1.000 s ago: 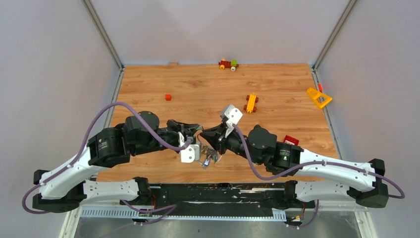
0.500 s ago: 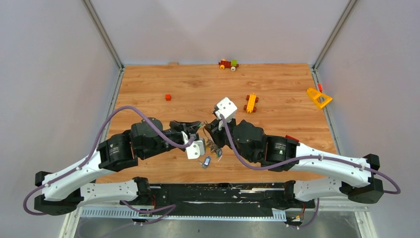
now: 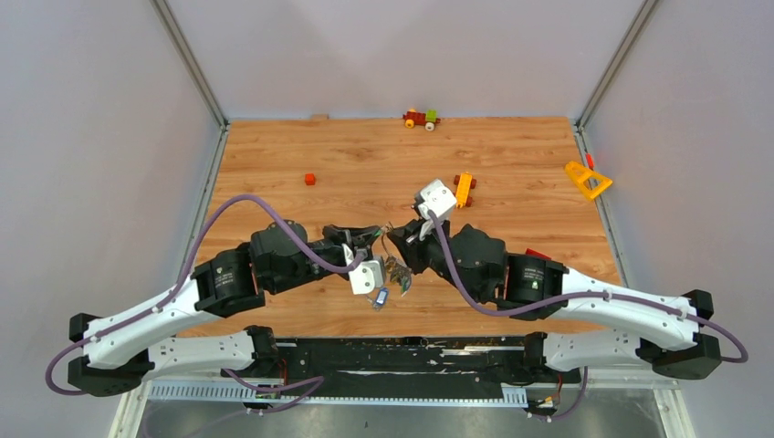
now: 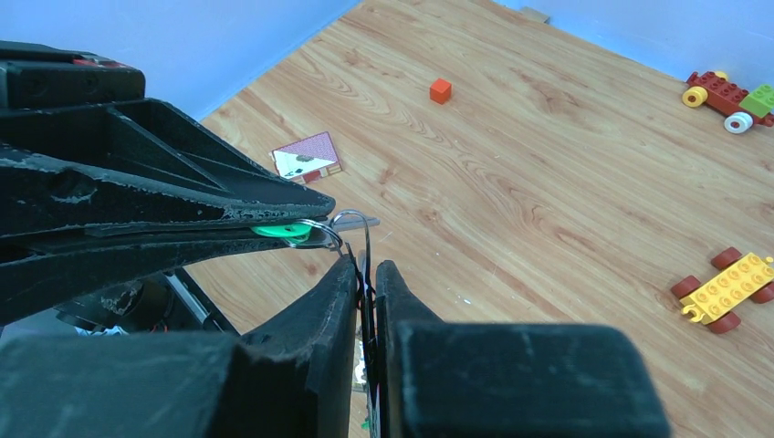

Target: Remove the keys from the keyring

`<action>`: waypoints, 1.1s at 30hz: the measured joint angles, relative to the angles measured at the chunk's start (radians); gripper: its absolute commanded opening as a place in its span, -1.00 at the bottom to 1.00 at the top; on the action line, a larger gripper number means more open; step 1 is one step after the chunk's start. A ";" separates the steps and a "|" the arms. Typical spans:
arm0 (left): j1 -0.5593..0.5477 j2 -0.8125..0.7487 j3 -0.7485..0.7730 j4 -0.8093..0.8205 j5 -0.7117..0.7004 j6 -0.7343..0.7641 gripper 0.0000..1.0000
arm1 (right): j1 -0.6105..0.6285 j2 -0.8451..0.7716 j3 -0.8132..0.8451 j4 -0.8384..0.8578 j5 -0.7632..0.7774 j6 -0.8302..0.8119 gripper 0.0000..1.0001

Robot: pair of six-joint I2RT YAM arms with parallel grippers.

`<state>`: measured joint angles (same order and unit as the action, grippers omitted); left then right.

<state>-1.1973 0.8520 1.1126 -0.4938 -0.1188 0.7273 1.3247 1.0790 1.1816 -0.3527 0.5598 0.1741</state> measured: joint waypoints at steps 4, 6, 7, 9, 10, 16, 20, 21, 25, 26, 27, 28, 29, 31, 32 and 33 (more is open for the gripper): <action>0.000 0.002 -0.020 0.034 0.014 -0.004 -1.00 | 0.000 -0.038 -0.034 0.015 -0.005 0.002 -1.00; 0.000 0.006 -0.026 0.044 0.021 -0.005 -1.00 | 0.000 -0.050 -0.045 0.020 -0.006 0.002 -1.00; 0.000 0.010 -0.028 0.046 0.024 -0.006 -1.00 | 0.000 -0.055 -0.051 0.021 -0.008 0.002 -1.00; 0.000 0.020 -0.028 0.046 0.027 -0.007 -1.00 | 0.000 -0.061 -0.059 0.020 -0.007 0.002 -1.00; 0.000 0.026 -0.028 0.045 0.027 -0.007 -1.00 | 0.000 -0.063 -0.062 0.021 -0.004 0.002 -1.00; -0.005 0.069 -0.027 0.034 0.009 -0.003 -1.00 | -0.002 -0.069 -0.072 0.000 0.017 0.001 -1.00; -0.024 0.098 -0.023 0.020 -0.029 0.008 -1.00 | -0.004 -0.069 -0.080 -0.011 0.036 0.000 -1.00; -0.028 0.104 -0.021 0.015 -0.038 0.011 -1.00 | -0.004 -0.069 -0.084 -0.012 0.042 0.001 -1.00; -0.053 0.130 -0.020 -0.002 -0.081 0.021 -1.00 | -0.004 -0.069 -0.089 -0.040 0.053 0.001 -1.00; -0.061 0.137 -0.019 -0.005 -0.095 0.023 -1.00 | -0.004 -0.069 -0.089 -0.045 0.057 0.001 -1.00; -0.069 0.144 -0.017 -0.007 -0.109 0.025 -1.00 | -0.004 -0.069 -0.089 -0.052 0.061 0.001 -1.00; -0.079 0.151 -0.014 -0.010 -0.125 0.028 -1.00 | -0.004 -0.069 -0.090 -0.056 0.065 0.002 -1.00; -0.090 0.158 -0.011 -0.013 -0.145 0.031 -1.00 | -0.004 -0.069 -0.093 -0.055 0.069 0.003 -1.00; -0.113 0.173 -0.007 -0.024 -0.182 0.038 -1.00 | -0.004 -0.073 -0.109 -0.048 0.074 0.008 -1.00; -0.125 0.180 -0.006 -0.028 -0.201 0.041 -1.00 | -0.004 -0.075 -0.116 -0.047 0.076 0.010 -1.00; -0.139 0.188 -0.006 -0.033 -0.224 0.043 -1.00 | -0.004 -0.077 -0.122 -0.048 0.077 0.013 -1.00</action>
<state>-1.3365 1.0397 1.1069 -0.5270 -0.3424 0.7708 1.3209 1.0019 1.0592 -0.4007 0.6369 0.1875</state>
